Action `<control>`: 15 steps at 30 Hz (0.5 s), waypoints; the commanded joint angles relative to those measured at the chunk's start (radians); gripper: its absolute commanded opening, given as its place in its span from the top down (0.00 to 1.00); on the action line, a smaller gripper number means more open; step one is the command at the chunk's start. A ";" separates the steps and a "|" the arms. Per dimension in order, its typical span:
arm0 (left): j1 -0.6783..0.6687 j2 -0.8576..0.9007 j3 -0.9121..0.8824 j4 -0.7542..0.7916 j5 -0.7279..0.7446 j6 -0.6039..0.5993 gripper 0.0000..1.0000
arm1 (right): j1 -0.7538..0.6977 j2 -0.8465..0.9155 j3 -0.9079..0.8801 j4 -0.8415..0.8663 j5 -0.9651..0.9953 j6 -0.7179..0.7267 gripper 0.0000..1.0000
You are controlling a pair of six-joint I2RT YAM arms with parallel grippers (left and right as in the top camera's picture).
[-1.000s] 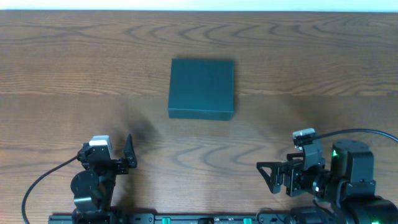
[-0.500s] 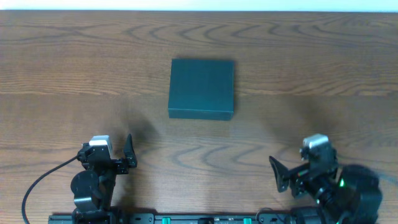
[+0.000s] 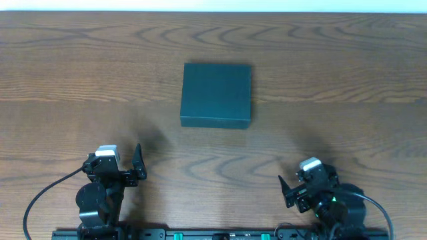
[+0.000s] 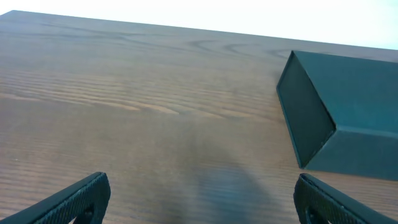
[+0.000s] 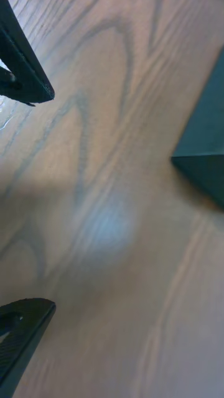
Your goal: Pack container
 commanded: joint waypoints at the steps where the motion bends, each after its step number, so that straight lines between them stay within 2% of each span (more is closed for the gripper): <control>1: 0.006 -0.007 -0.023 -0.003 -0.014 0.001 0.05 | 0.010 -0.011 -0.034 0.018 -0.020 -0.020 0.01; 15: 0.006 -0.007 -0.023 -0.003 -0.014 0.001 0.05 | 0.010 -0.011 -0.034 0.024 -0.019 -0.020 0.01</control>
